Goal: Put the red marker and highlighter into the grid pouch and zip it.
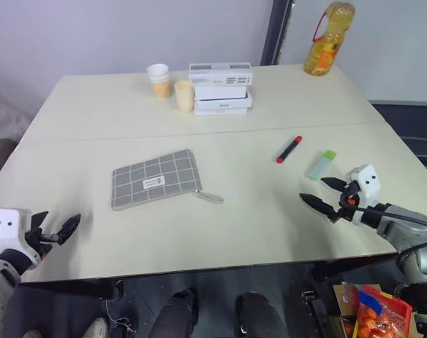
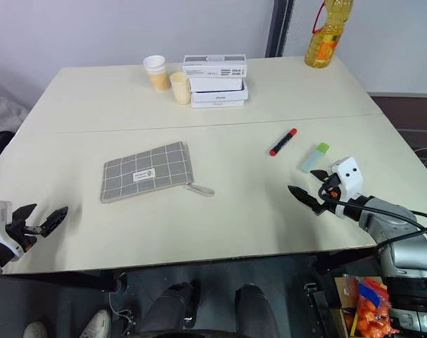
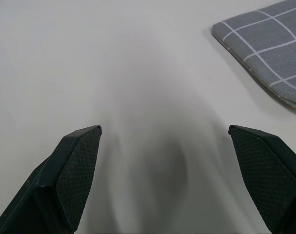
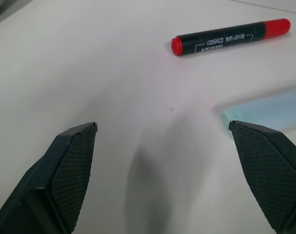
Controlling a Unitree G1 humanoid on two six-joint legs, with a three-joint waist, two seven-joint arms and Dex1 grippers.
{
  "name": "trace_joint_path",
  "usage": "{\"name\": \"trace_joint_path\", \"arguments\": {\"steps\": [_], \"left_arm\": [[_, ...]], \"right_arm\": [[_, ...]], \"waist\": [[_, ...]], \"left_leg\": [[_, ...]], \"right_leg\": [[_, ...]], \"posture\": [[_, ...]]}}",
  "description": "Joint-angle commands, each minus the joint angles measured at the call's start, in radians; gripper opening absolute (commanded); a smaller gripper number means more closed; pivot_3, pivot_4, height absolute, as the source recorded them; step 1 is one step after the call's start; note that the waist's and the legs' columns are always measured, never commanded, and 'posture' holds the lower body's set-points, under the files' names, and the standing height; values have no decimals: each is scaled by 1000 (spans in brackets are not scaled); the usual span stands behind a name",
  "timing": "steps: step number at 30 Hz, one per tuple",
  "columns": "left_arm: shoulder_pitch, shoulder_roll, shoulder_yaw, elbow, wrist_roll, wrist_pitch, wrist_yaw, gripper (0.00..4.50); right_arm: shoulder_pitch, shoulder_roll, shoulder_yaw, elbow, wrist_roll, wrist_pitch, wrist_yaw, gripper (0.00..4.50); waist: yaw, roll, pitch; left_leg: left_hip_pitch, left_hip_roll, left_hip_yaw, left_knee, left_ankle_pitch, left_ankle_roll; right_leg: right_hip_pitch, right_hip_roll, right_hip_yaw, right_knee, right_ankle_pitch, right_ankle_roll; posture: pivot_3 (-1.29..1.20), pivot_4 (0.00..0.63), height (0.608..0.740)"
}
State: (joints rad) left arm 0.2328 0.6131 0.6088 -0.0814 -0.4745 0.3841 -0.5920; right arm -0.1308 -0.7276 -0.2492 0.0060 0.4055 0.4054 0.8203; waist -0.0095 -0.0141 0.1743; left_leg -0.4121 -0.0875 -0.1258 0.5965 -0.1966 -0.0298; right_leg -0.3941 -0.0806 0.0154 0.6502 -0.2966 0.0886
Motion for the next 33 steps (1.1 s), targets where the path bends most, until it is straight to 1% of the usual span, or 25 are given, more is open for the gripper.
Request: {"name": "trace_joint_path", "arguments": {"steps": [1, 6, 9, 12, 14, 17, 18, 19, 21, 24, 28, 31, 33], "left_arm": [[13, 4, 21, -16, 19, -30, 16, 4471], [-13, -20, 33, -3, 10, -28, 59, 4471], [-20, -28, 17, -3, 16, -30, 67, 4471], [-26, -40, -6, -11, 28, -40, 77, 4471], [-25, -52, -13, -21, 32, -51, 81, 4471], [-21, -68, -19, -22, 40, -72, 79, 4500], [-20, -69, -21, -22, 41, -78, 78, 4500], [-18, -66, -27, -21, 47, -87, 75, 4500], [-17, -61, -37, -17, 56, -105, 66, 4500], [-29, -49, -49, 0, 73, -123, 58, 4500], [-45, -25, -74, 28, 111, -161, 38, 4500], [-65, -18, -86, 39, 121, -177, 35, 4500], [-75, -10, -93, 44, 131, -188, 30, 4500]], "right_arm": [[-23, -7, -6, -16, -2, -21, 6, 4500], [-36, -6, 10, -48, 4, -9, 12, 4500], [-48, 7, 39, -127, 31, 25, 17, 4500], [-70, 39, 92, -221, 62, 70, 13, 4500], [-98, 80, 143, -281, 78, 101, -2, 4500], [-151, 161, 228, -345, 89, 152, -43, 3646], [-163, 179, 251, -355, 80, 164, -58, 3218], [-185, 214, 297, -356, 50, 171, -90, 2615], [-225, 280, 372, -339, -2, 182, -154, 1561], [-272, 359, 445, -285, -74, 182, -225, 48], [-362, 470, 518, -166, -176, 182, -338, 48], [-425, 537, 590, -79, -258, 179, -381, 48], [-471, 609, 599, 12, -299, 161, -444, 48]], "waist": [[0, 0, 0], [0, 0, 0], [-2, 0, 0], [-3, 0, 0], [-3, 0, 0], [-2, 0, 0], [-1, 0, 0], [-1, -1, 0], [-1, -1, -1], [0, -1, -1], [-2, -1, -1], [-7, -1, -1], [-8, -2, -1]], "left_leg": [[0, 0, 0, 0, 0, 0], [0, 0, 0, 0, 0, 0], [0, 0, 0, 0, 0, 0], [0, 0, 0, 0, 0, 0], [0, 0, 0, 0, 0, 0], [0, 0, 0, 0, 0, 0], [0, 0, 0, 0, 0, 0], [0, 0, 0, 0, 0, 0], [0, 0, 0, 0, 0, 0], [0, 0, -1, 0, 0, 0], [1, 0, -1, 0, 0, 0], [1, 0, -1, 0, 0, 0], [1, 0, -1, -1, 0, 0]], "right_leg": [[0, 0, 0, 0, 0, 0], [0, 0, 0, 0, 0, 0], [0, 0, 0, 0, 0, 0], [0, 0, 0, 0, 0, 0], [0, 0, 0, 0, 0, 0], [0, 0, 0, 0, 0, 0], [0, 0, 0, 0, 0, 0], [0, 0, 0, 0, 0, 0], [0, 0, 0, 0, 0, 0], [-1, 0, 0, 0, 0, 0], [-3, 0, 0, 1, 0, 0], [-4, 1, 0, 1, 2, 2], [-6, 1, 0, 3, 2, 3]], "posture": [[0, 150, 740], [0, 150, 740], [0, 150, 740], [0, 150, 740], [0, 150, 740], [0, 150, 740], [0, 150, 740], [0, 150, 740], [0, 150, 740], [0, 150, 740], [0, 150, 740], [0, 150, 740], [0, 150, 740]]}}
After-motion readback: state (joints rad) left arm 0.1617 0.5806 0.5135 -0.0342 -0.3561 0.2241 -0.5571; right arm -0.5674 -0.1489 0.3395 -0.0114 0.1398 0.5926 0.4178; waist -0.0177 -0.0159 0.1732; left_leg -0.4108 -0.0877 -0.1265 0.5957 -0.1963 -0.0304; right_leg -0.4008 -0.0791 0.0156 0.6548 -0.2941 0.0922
